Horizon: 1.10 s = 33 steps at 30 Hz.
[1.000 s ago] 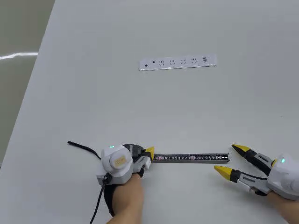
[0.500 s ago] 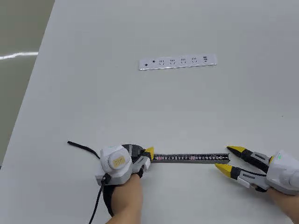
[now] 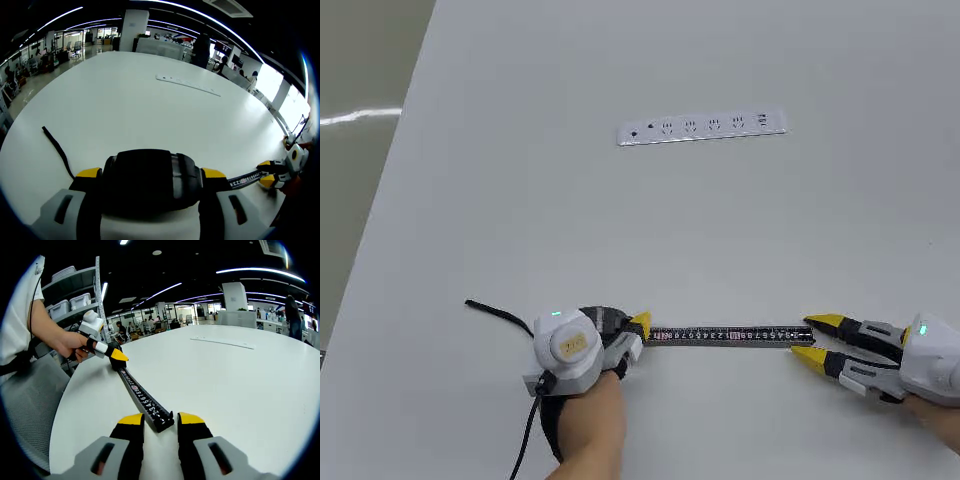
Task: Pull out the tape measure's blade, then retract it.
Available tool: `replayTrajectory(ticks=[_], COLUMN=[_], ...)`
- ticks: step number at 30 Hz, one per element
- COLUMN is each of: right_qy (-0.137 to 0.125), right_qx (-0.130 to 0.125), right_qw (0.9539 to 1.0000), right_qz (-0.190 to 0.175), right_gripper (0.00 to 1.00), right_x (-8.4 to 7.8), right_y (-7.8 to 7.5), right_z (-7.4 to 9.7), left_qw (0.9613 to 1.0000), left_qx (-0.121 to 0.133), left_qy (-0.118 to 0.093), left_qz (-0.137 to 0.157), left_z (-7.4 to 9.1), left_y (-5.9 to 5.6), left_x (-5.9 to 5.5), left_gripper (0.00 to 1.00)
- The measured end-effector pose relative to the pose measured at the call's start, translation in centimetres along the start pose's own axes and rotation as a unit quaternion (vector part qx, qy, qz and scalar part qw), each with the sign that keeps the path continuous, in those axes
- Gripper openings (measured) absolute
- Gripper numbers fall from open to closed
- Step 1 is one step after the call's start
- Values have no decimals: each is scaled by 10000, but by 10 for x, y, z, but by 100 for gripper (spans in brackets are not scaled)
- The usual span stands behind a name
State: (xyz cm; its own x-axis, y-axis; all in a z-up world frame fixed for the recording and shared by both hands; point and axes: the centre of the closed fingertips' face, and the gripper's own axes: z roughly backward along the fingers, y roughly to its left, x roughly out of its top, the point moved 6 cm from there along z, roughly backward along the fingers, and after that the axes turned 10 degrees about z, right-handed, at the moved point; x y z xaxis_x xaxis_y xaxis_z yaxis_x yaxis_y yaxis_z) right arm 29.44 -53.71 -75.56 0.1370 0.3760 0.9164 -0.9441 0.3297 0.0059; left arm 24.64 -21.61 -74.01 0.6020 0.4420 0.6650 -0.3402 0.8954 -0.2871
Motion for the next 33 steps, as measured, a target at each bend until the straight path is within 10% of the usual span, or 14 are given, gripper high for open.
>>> replayTrajectory(ticks=[18, 33], right_qy=[52, -42], right_qx=[566, 562], right_qw=[9982, 9982], right_qz=[199, 184], right_gripper=[13, 12], right_x=[9, 8], right_y=[-2, -4], right_z=[2, 2], left_qw=[10000, 10000], left_qx=[16, 79], left_qy=[-17, 0], left_qz=[32, 52], left_z=[0, -1], left_y=[0, 0], left_x=[0, 0], left_gripper=[77, 77])
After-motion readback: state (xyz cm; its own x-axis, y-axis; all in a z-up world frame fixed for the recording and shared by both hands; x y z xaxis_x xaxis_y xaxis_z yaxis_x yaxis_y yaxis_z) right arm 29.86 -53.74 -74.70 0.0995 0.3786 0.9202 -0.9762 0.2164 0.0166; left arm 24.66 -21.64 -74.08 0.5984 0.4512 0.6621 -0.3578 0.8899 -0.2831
